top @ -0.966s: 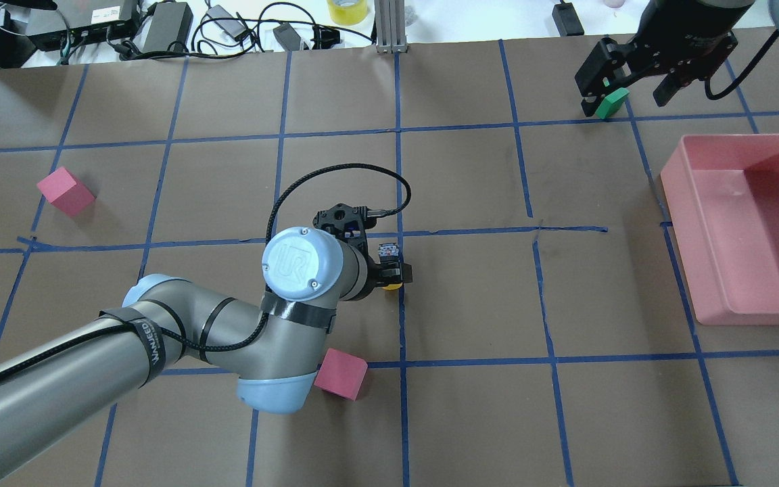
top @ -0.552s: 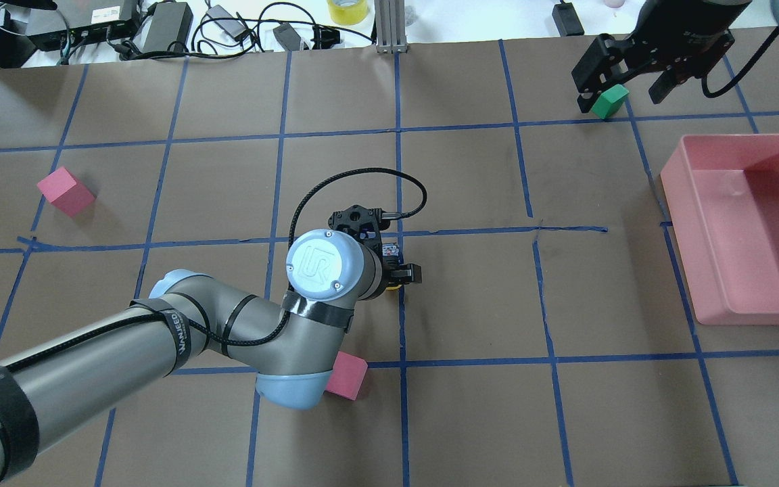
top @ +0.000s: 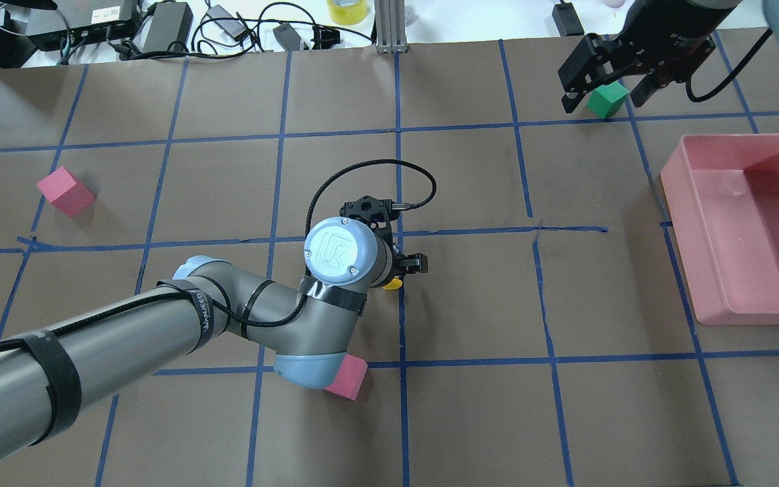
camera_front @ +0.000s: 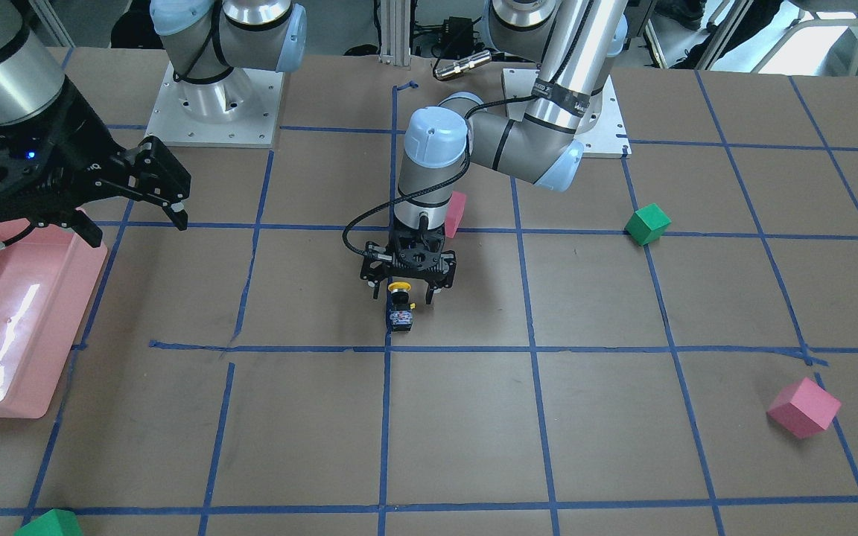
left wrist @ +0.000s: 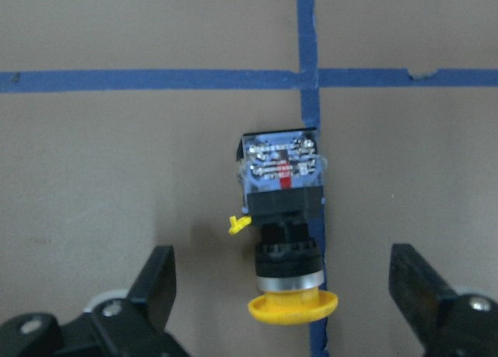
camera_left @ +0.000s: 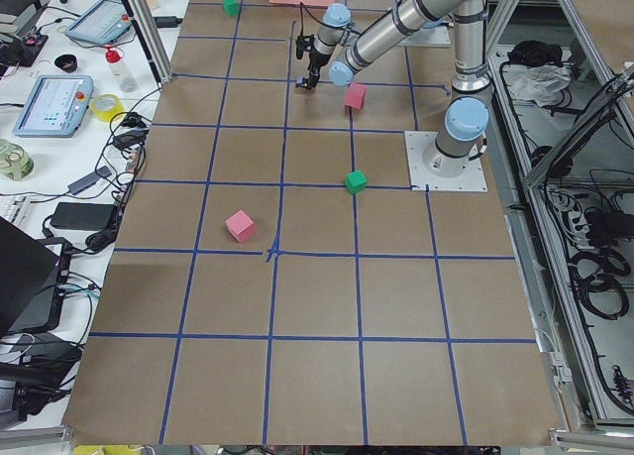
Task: Align button upright
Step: 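Grasp the lying button with the left gripper while the right arm withdraws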
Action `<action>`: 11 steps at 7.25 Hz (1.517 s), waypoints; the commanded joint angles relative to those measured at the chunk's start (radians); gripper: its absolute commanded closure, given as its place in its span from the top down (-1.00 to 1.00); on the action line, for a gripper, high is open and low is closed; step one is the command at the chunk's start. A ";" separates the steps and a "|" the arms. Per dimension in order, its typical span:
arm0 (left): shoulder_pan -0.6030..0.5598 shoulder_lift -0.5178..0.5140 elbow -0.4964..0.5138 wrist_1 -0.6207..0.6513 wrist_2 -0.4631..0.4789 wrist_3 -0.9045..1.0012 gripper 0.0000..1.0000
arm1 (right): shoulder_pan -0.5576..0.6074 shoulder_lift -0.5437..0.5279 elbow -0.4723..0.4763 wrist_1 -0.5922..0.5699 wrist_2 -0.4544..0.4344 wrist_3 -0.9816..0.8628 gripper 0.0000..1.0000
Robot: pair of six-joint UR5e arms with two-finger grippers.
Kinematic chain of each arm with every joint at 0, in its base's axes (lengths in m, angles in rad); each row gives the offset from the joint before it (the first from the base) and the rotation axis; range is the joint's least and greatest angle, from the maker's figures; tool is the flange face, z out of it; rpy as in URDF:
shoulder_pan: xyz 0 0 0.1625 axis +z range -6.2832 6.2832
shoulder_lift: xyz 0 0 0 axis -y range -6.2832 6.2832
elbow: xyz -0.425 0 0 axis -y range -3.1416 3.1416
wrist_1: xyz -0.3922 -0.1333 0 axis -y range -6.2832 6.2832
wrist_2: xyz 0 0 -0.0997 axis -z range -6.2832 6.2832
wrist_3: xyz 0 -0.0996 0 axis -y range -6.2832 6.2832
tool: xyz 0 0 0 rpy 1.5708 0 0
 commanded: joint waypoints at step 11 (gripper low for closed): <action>-0.029 0.024 0.043 -0.253 -0.008 0.001 -1.00 | 0.000 0.002 0.005 -0.003 0.003 -0.002 1.00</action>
